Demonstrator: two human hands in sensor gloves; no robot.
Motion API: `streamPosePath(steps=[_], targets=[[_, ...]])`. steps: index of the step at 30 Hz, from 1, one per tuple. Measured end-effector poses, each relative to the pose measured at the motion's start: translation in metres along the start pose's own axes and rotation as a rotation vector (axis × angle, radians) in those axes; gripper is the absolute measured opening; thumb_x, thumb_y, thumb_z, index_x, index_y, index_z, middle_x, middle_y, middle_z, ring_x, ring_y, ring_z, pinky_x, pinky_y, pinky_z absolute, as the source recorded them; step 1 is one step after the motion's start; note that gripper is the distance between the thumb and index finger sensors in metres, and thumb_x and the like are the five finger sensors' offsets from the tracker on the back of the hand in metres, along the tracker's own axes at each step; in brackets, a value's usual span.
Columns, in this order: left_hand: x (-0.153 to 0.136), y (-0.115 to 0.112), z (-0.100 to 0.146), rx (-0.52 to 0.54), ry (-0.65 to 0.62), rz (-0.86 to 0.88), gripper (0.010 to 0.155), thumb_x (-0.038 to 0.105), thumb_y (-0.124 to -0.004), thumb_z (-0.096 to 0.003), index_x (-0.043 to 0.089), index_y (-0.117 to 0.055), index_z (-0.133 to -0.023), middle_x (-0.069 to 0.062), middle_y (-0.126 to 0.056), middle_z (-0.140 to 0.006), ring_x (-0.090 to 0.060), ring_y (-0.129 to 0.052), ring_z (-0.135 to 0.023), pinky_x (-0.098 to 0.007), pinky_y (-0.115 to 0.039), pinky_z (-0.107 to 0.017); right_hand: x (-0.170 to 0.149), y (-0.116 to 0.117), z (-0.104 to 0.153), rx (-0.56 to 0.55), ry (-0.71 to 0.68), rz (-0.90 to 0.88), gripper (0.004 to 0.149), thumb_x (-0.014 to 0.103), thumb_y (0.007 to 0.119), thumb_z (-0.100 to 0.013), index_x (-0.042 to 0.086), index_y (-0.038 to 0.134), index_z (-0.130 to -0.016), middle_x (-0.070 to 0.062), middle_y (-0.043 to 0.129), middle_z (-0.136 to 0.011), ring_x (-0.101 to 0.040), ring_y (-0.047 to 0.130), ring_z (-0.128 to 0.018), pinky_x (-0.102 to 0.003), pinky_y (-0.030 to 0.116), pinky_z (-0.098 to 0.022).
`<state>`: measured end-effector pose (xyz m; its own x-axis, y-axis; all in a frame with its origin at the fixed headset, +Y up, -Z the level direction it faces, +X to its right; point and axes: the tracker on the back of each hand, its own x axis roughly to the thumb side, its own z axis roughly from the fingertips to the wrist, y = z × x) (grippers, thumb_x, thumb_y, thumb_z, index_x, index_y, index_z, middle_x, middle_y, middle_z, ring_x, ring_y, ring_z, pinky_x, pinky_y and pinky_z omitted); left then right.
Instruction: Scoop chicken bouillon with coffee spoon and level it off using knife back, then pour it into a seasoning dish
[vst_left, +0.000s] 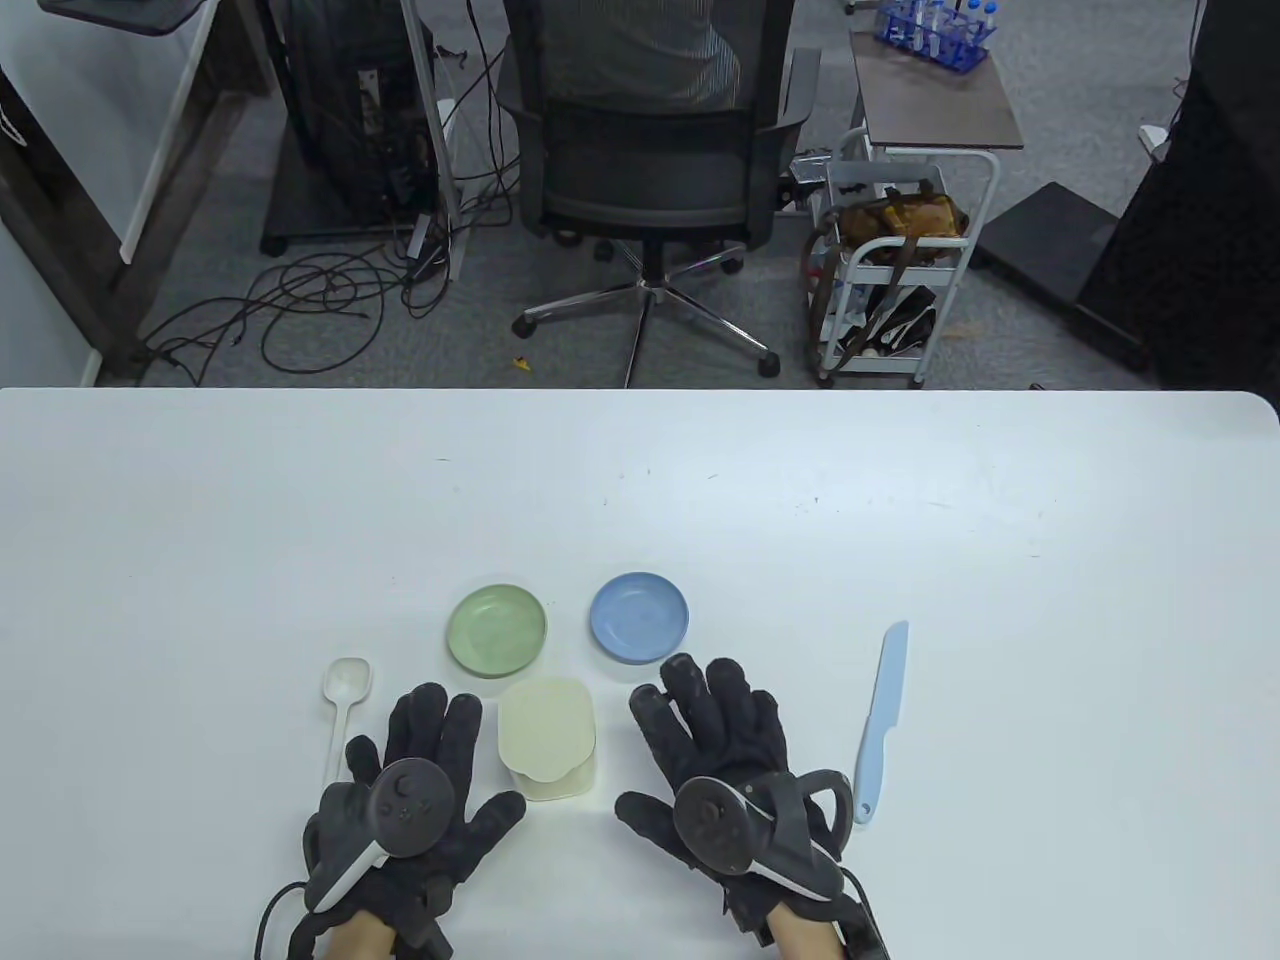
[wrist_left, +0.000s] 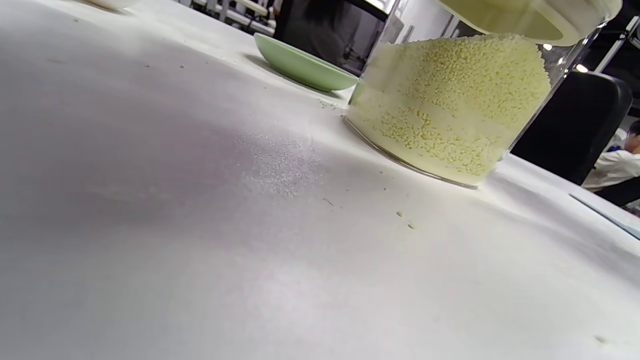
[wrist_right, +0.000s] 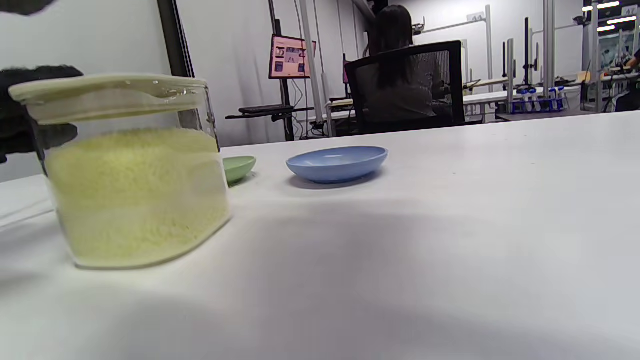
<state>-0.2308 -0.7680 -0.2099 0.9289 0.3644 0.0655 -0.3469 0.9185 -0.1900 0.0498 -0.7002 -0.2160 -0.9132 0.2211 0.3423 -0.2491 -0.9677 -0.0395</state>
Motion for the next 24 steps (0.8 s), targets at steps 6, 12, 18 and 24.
streamPosePath(steps=[6,12,18,24], targets=[[0.0,-0.001,0.0,-0.009,-0.01,0.006,0.1,0.085,-0.044,-0.0294,0.038,0.002,-0.105,-0.003,0.009,-0.116,-0.03,0.0,-0.117,-0.07,-0.003,-0.072,0.038,-0.001,-0.034,0.059,-0.098,-0.004,0.093,0.07,0.072,-0.04,0.044,0.008,-0.103,0.009,-0.002,-0.121,-0.038,0.014,-0.118,-0.067,0.02,-0.082],[-0.001,-0.005,0.0,-0.038,0.005,-0.063,0.097,0.082,-0.047,-0.0324,0.038,0.002,-0.105,-0.003,0.01,-0.116,-0.03,0.0,-0.117,-0.07,-0.003,-0.072,0.062,0.027,-0.077,0.386,-0.098,0.049,0.103,0.069,0.076,-0.037,0.04,0.001,-0.101,0.002,-0.001,-0.122,-0.045,0.016,-0.117,-0.071,0.021,-0.079],[-0.002,-0.009,-0.003,-0.065,0.012,-0.064,0.097,0.081,-0.049,-0.0335,0.038,0.002,-0.105,-0.003,0.009,-0.116,-0.03,0.0,-0.117,-0.07,-0.003,-0.072,0.06,0.044,-0.088,0.472,-0.17,-0.115,0.102,0.063,0.08,-0.041,0.029,0.009,-0.106,-0.01,0.013,-0.12,-0.051,0.038,-0.106,-0.059,0.055,-0.072],[-0.001,-0.008,-0.002,-0.066,0.011,-0.053,0.098,0.083,-0.047,-0.0326,0.037,0.002,-0.105,-0.003,0.009,-0.116,-0.03,-0.001,-0.117,-0.07,-0.003,-0.072,0.06,0.035,-0.085,0.39,-0.159,-0.085,0.101,0.06,0.084,-0.039,0.022,0.021,-0.108,-0.019,0.027,-0.116,-0.055,0.049,-0.101,-0.056,0.066,-0.065]])
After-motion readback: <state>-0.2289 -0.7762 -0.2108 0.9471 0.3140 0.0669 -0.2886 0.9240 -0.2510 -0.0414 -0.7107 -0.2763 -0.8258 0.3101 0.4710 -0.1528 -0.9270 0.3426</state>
